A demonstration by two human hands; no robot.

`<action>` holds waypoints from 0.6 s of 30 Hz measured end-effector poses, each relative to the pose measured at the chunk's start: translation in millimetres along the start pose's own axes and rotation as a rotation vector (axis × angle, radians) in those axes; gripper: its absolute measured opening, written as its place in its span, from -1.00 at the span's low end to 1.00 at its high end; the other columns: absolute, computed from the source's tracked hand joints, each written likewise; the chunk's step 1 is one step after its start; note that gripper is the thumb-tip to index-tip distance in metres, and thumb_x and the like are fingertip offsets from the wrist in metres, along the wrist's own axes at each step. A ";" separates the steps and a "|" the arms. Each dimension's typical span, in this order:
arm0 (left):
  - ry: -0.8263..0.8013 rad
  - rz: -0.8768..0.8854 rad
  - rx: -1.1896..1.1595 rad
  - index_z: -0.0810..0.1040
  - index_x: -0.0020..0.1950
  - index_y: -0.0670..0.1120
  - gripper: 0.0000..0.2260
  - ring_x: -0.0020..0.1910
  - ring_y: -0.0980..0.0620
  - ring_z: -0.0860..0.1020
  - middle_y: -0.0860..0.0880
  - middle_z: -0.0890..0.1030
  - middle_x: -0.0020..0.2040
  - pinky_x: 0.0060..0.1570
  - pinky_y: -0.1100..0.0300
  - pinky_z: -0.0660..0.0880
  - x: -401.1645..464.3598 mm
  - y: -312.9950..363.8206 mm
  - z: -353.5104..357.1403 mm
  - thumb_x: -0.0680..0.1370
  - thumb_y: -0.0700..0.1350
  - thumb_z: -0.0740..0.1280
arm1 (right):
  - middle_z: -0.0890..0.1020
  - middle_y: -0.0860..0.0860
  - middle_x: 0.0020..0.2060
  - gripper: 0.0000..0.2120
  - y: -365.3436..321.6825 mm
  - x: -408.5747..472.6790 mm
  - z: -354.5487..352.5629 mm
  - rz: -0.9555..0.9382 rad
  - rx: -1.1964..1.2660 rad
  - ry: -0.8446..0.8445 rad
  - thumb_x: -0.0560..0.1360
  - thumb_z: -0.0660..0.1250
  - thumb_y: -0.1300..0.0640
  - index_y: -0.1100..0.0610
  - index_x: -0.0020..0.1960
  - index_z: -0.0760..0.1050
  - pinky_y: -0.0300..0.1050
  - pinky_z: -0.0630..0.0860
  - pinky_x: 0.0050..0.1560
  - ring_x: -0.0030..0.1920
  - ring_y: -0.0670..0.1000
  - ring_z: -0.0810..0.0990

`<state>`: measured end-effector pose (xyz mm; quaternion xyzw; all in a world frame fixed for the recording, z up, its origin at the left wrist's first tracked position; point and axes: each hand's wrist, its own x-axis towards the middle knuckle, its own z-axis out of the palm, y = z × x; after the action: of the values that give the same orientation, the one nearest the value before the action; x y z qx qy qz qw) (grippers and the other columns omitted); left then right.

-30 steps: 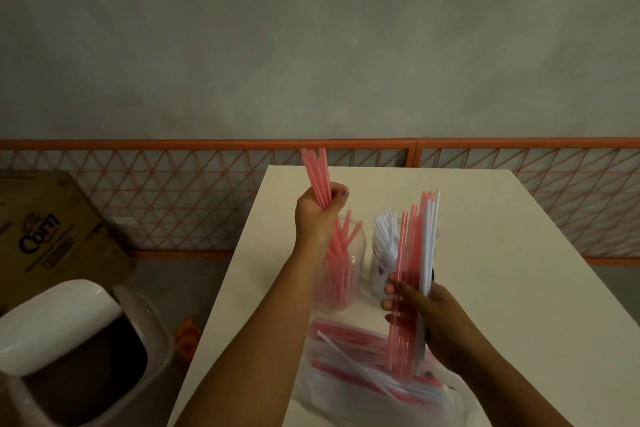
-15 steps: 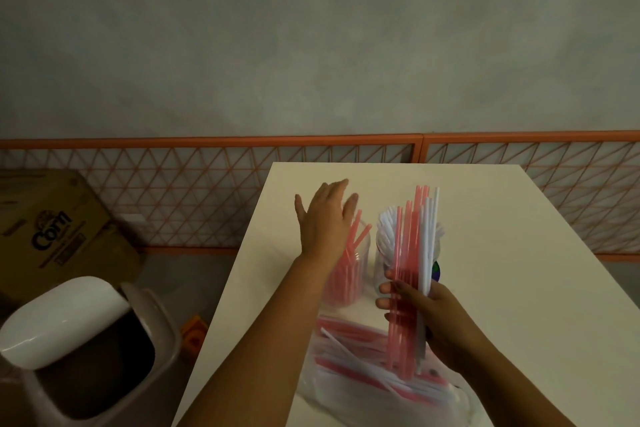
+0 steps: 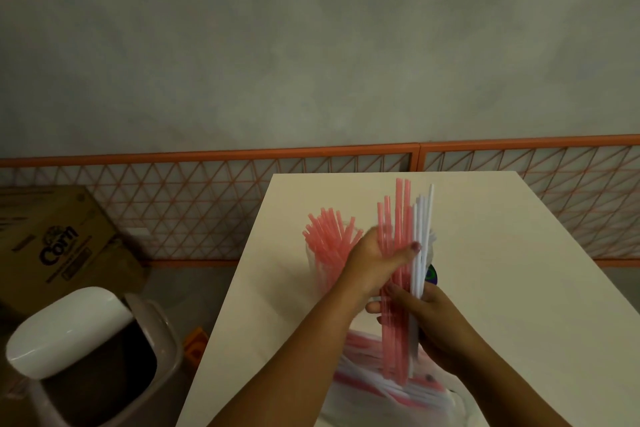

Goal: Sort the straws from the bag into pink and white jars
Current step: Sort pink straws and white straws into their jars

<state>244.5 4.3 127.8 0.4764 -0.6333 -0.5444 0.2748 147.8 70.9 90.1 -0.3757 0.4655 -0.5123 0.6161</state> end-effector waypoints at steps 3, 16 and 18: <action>-0.030 -0.016 -0.193 0.58 -0.06 -0.04 -0.90 -0.08 -0.05 0.64 -0.11 0.66 -0.03 -0.07 0.04 0.60 -2.2 -6.5 2.1 0.48 -0.05 0.40 | 0.72 0.14 -0.21 -0.82 -2.1 -2.0 -0.4 0.004 0.007 0.002 0.55 0.19 0.22 0.23 0.08 0.52 -0.16 0.62 -0.24 -0.19 0.07 0.70; 0.024 0.022 -0.236 0.56 -0.12 -0.01 -0.96 -0.26 -0.01 0.62 -0.08 0.64 -0.16 -0.47 0.30 0.48 -10.9 2.1 -3.2 0.53 -0.09 0.34 | 0.67 0.30 -0.08 -0.72 -7.1 -0.2 3.3 0.024 0.022 -0.013 0.48 0.26 0.12 0.26 0.11 0.53 -0.06 0.64 -0.12 -0.11 0.18 0.66; 0.032 0.008 -0.277 0.54 -0.11 -0.03 -0.94 -0.48 0.07 0.55 -0.02 0.62 -0.31 -0.57 0.30 0.42 -14.0 6.1 -5.5 0.54 -0.08 0.32 | 0.67 0.28 -0.10 -0.68 -7.9 -1.1 2.7 0.025 0.044 -0.030 0.45 0.26 0.10 0.29 0.09 0.54 -0.08 0.64 -0.14 -0.14 0.15 0.66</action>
<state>253.0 14.4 137.4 0.4401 -0.5495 -0.6178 0.3503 148.2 70.5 98.4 -0.3640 0.4495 -0.5087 0.6377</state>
